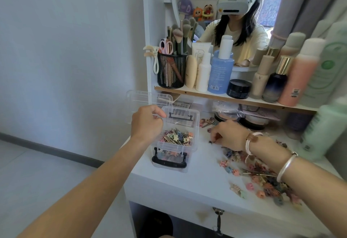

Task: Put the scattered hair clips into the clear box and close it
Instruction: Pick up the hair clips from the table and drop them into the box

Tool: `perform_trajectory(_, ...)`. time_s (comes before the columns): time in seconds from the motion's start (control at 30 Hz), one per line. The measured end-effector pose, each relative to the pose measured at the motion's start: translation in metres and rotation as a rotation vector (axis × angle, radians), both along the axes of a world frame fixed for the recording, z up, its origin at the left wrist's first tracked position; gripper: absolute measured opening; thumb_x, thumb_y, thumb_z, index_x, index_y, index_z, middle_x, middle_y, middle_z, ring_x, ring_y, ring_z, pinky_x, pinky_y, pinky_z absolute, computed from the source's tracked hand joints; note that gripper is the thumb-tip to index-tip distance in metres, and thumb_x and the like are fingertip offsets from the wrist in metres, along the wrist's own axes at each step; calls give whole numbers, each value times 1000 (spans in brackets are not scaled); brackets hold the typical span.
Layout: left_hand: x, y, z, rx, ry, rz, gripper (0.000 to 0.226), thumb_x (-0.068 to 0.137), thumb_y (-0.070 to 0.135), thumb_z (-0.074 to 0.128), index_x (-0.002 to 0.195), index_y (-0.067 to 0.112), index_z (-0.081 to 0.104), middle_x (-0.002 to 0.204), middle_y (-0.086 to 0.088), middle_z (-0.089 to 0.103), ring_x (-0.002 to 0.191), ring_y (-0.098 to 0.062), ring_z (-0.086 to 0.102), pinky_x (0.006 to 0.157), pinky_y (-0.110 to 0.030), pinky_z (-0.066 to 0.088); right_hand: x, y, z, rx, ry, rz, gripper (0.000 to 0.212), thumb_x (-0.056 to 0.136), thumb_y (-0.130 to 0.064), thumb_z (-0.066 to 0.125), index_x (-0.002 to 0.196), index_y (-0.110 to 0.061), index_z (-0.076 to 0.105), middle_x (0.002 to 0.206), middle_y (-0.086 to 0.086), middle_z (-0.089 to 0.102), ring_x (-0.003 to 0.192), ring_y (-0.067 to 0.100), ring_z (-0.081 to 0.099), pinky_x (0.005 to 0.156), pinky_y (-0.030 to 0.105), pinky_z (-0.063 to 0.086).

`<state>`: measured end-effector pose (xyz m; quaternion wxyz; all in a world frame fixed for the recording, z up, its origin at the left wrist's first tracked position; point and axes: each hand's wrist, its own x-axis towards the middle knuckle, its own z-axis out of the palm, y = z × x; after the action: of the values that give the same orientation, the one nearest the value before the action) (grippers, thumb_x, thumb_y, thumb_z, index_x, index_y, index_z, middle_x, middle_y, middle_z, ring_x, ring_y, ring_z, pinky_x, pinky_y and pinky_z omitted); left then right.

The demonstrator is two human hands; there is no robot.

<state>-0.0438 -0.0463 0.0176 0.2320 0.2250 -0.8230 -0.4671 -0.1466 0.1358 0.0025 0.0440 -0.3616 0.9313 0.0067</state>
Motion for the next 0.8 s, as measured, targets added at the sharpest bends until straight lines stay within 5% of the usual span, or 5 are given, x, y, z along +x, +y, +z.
perform_trajectory(0.1, 0, 1, 1, -6, 0, -2, 39, 82, -7, 48, 61, 24, 55, 112, -12, 66, 97, -29, 64, 94, -42, 50, 4, -3, 28, -316, -63, 1, 11, 86, -8, 58, 90, -15, 66, 81, -6, 65, 78, 7, 60, 69, 1, 41)
perform_trajectory(0.23, 0, 2, 0, -3, -5, -4, 34, 82, -7, 48, 65, 21, 58, 114, -12, 65, 99, -30, 63, 94, -42, 50, 19, -24, 55, -614, -152, 87, 23, 81, -7, 65, 68, -25, 59, 66, -14, 57, 55, -8, 53, 59, 0, 41)
perform_trajectory(0.5, 0, -7, 0, 22, 29, 12, 39, 78, -10, 50, 59, 23, 56, 110, -10, 66, 97, -26, 62, 91, -42, 52, 2, -26, 44, -442, -19, -70, 24, 87, -5, 54, 107, -11, 66, 101, 1, 66, 89, 12, 59, 76, 15, 41)
perform_trajectory(0.6, -1, -15, 0, 24, 28, 45, 38, 79, -9, 50, 59, 23, 56, 111, -10, 66, 100, -27, 62, 92, -42, 52, -9, -25, 14, -152, -81, -113, 37, 87, -17, 56, 124, -11, 54, 127, 9, 58, 113, 23, 55, 94, 28, 44)
perform_trajectory(0.8, -8, -18, -3, 37, 27, 43, 38, 80, -9, 49, 60, 23, 57, 113, -9, 66, 101, -26, 62, 92, -41, 52, -24, -43, -22, 30, -92, -110, 70, 89, -37, 48, 146, -15, 14, 152, 9, 22, 133, 33, 31, 109, 35, 30)
